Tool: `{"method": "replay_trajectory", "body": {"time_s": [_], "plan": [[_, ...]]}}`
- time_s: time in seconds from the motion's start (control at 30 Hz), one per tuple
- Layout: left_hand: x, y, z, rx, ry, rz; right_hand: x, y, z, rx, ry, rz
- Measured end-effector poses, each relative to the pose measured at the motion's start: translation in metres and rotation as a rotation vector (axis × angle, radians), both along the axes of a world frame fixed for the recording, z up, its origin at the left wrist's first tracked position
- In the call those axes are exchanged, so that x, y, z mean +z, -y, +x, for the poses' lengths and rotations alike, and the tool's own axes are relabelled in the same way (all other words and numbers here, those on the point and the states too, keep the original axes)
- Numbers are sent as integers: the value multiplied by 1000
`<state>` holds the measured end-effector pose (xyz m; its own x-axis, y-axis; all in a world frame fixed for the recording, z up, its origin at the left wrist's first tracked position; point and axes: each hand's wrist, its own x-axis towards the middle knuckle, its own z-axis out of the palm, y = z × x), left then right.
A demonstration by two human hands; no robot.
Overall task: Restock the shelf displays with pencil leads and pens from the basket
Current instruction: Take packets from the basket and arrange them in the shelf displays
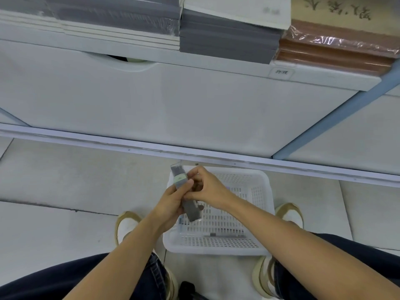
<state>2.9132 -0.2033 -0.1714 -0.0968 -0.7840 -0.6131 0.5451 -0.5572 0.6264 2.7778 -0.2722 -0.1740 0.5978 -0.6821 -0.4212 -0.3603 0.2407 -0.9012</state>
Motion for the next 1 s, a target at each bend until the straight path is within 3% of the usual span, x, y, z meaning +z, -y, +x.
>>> {"method": "replay_trajectory", "body": {"time_s": [0.17,0.33,0.4,0.6,0.87,0.93,1.0], "plan": [[-7,-3,18,137,211,45,-1,1,-23,21,-120,-165],[-17,-15,34,44,360,85,-47,-30,-57,526,-651,-162],[-19,-17,34,37,358,86,-61,-46,-63,573,-729,-175],[-17,-13,35,61,325,74,-69,-49,-59,722,-678,-217],[-18,-13,33,32,393,47,-78,-47,-63,758,-615,-134],[-18,-13,33,29,401,43,-76,-43,-64,716,-571,-110],[-19,-14,34,29,404,38,-74,-37,-62,530,-522,-120]]}}
